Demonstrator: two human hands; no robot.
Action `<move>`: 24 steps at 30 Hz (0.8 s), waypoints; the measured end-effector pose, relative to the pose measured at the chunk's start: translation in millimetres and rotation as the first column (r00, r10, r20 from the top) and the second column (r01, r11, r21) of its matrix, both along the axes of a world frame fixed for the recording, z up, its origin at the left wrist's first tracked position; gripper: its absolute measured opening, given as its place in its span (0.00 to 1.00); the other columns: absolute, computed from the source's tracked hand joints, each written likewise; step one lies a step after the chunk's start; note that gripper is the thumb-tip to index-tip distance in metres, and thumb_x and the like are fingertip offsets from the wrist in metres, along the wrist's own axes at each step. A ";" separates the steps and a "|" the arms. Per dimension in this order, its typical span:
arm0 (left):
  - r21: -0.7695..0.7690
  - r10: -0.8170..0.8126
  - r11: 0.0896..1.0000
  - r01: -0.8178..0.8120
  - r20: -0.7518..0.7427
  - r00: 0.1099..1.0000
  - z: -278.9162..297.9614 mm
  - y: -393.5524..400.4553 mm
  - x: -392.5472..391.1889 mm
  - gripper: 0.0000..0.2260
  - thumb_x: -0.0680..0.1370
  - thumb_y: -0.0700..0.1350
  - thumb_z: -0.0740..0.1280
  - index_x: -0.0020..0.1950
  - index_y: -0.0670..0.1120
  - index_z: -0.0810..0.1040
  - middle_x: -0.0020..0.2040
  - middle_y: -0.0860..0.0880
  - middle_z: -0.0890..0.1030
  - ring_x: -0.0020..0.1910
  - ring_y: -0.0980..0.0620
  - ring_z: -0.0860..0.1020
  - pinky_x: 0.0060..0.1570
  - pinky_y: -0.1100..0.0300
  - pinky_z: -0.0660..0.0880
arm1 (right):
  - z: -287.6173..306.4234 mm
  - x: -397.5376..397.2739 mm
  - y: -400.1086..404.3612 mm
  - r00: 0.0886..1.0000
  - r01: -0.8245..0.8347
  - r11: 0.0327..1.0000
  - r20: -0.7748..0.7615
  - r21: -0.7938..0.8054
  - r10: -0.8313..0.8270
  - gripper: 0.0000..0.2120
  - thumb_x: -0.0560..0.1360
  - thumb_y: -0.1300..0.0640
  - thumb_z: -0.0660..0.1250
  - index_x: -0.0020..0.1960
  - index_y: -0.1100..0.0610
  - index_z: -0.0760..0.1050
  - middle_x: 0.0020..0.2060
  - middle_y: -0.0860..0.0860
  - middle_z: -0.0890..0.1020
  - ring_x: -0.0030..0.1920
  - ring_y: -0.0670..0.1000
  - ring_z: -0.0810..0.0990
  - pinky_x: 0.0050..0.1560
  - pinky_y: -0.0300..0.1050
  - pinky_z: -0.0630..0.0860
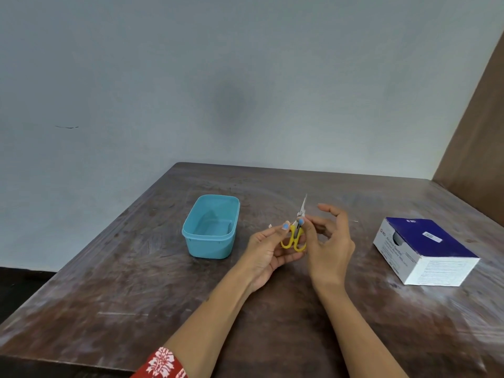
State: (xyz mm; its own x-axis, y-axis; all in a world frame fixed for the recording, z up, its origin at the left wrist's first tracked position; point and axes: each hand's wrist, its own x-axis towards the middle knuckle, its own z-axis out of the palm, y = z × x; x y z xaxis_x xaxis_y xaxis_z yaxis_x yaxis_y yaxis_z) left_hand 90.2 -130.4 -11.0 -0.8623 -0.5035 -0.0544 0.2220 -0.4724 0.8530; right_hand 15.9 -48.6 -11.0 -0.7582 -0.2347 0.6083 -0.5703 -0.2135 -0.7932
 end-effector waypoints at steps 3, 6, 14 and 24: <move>-0.001 0.035 0.999 -0.035 -0.019 0.999 0.9 0.1 0.7 0.11 0.77 0.44 0.64 0.54 0.39 0.80 0.41 0.44 0.85 0.41 0.51 0.84 0.38 0.59 0.80 | -0.4 -0.5 -1.3 1.000 -0.019 1.000 0.006 0.005 0.019 0.14 0.71 0.66 0.71 0.52 0.54 0.73 0.38 0.46 0.83 0.40 0.40 0.82 0.41 0.27 0.74; 0.016 0.068 0.998 -0.067 -0.031 0.997 0.9 -0.9 0.7 0.11 0.77 0.42 0.64 0.54 0.38 0.79 0.41 0.43 0.84 0.40 0.49 0.84 0.38 0.58 0.80 | -1.6 -1.9 -3.0 1.000 -0.020 0.999 -0.009 0.033 0.020 0.13 0.70 0.66 0.73 0.45 0.51 0.74 0.36 0.43 0.82 0.39 0.40 0.82 0.42 0.31 0.76; 0.019 0.017 1.000 -0.017 -0.014 1.000 1.1 2.9 1.9 0.10 0.78 0.40 0.63 0.55 0.37 0.79 0.42 0.42 0.84 0.41 0.49 0.84 0.38 0.57 0.81 | -0.7 -2.6 -2.6 0.986 0.105 0.994 -0.127 -0.026 -0.107 0.10 0.69 0.65 0.74 0.43 0.53 0.77 0.37 0.41 0.80 0.40 0.43 0.81 0.44 0.34 0.77; 0.029 0.014 0.999 -0.014 0.010 1.000 3.3 0.8 4.0 0.10 0.78 0.39 0.62 0.55 0.35 0.78 0.39 0.42 0.83 0.37 0.50 0.83 0.39 0.55 0.82 | -3.1 -0.6 -3.2 0.993 0.024 1.000 -0.113 0.001 -0.024 0.16 0.69 0.69 0.72 0.49 0.52 0.73 0.40 0.45 0.82 0.42 0.42 0.82 0.46 0.34 0.78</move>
State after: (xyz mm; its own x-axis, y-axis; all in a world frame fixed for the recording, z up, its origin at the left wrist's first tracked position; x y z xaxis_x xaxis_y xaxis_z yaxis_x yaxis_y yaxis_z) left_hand 94.2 -129.5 -7.8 -0.8545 -0.5136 -0.0773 0.2205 -0.4936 0.8413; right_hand 15.3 -51.8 -14.1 -0.6898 -0.2192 0.6900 -0.6614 -0.1969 -0.7237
